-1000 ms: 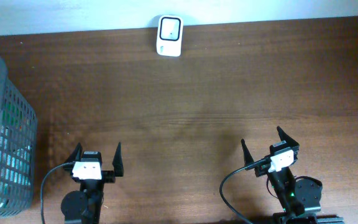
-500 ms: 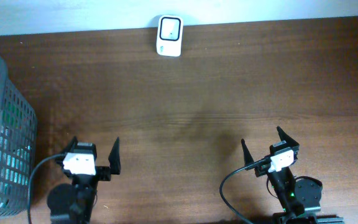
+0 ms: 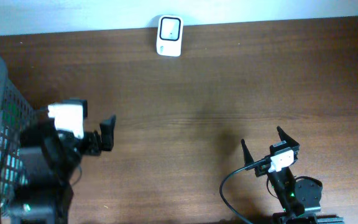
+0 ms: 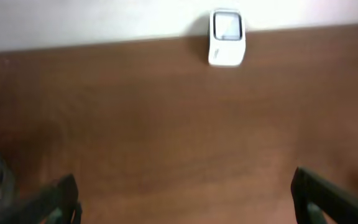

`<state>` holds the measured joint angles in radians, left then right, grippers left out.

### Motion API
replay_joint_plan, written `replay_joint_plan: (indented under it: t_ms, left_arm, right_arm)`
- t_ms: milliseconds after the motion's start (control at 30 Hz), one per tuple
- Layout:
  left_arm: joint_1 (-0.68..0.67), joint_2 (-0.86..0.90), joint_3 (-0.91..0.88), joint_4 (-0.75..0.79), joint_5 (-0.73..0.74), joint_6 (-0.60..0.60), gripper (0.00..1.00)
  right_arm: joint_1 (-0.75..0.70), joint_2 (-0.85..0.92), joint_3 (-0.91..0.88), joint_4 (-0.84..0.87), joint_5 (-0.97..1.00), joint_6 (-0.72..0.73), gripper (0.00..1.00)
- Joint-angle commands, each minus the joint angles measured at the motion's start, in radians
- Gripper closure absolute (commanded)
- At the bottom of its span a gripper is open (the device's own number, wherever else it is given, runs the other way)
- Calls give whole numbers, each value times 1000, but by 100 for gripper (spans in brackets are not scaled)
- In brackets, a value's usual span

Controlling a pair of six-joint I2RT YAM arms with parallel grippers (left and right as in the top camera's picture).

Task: Scan the item barcode
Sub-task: 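Reach the left gripper into the basket and grasp the white tube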

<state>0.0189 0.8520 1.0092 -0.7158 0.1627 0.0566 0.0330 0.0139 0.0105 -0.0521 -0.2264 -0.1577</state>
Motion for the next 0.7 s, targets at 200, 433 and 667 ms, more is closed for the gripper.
replay_joint_plan:
  t_ms: [200, 433, 667]
  left_arm:
    - [-4, 309, 422, -193, 51, 9, 1]
    - [60, 323, 546, -166, -77, -19, 1]
    - [407, 385, 744, -266, -292, -155, 1]
  right_arm:
    - [7, -11, -5, -4, -2, 5, 2]
    - [7, -11, -5, -3, -2, 5, 2]
    - [7, -11, -5, -3, -2, 5, 2]
